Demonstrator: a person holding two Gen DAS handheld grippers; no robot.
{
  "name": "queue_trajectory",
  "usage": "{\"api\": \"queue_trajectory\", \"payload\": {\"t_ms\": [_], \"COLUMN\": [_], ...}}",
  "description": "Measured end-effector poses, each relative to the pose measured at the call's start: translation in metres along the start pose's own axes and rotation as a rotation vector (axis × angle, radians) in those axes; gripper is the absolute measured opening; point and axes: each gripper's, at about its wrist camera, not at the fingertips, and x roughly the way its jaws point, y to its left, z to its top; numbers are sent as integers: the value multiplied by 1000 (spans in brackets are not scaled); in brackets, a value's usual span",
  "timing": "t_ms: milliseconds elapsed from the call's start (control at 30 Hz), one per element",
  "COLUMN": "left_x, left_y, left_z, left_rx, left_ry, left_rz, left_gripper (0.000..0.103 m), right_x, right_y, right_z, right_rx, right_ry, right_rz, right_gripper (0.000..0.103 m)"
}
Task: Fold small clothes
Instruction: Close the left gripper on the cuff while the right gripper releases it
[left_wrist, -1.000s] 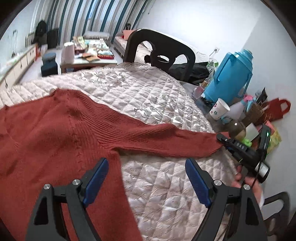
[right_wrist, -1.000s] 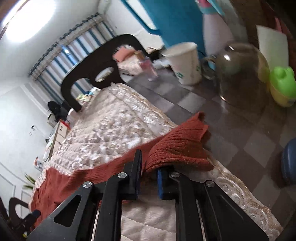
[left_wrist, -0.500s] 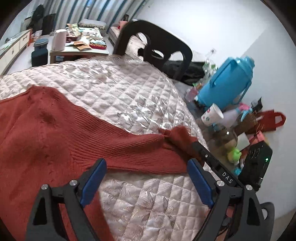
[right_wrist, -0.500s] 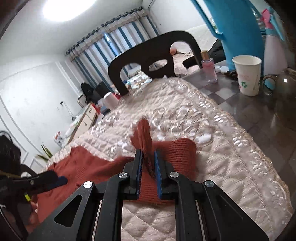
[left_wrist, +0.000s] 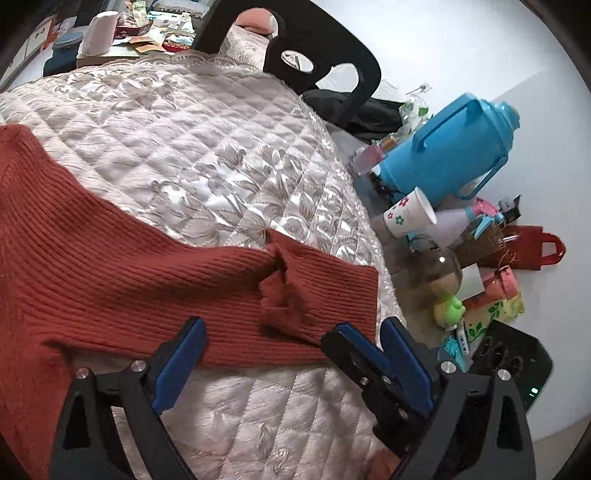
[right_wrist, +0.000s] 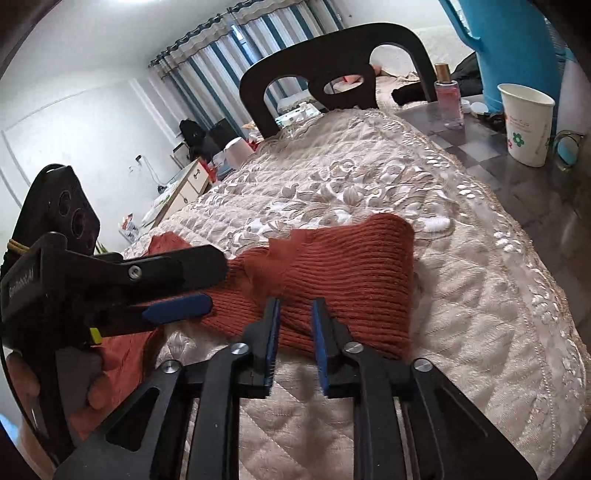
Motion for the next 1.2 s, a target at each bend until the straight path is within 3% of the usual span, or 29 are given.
{"api": "queue_trajectory", "payload": {"t_ms": [367,533,667,833,967,1133,1200], "left_x": [8,11,17,26,32,32,35], "left_y": [2,-1,-6,-7,-11,-9,-7], "left_z": [-2,-5,-6,-3,-3,-3,-1], "left_rx": [-87,-121,-73,-100,-75,-77,-82], "left_ry": [3,15,17,23,36,44,53], "left_rz": [-12,-69,-108,-151,-123,-91,-75], "left_gripper": [96,95,81,79,62,47,28], "right_x": [-16,-20,-25,-29,-32,-35,-37], "right_y": [-11,-19,-20,-25,-20,-16,-16], "right_z": [-5,-7,-7,-7,-7,-7,-6], "right_rx": [47,75,67,108,85,33,27], "right_ry": [9,0,-19,-21,-25,-48,-59], "right_rz": [-28,-38,-10,13,-4,-30,-33], "right_gripper": [29,29,30,30,31,53,55]}}
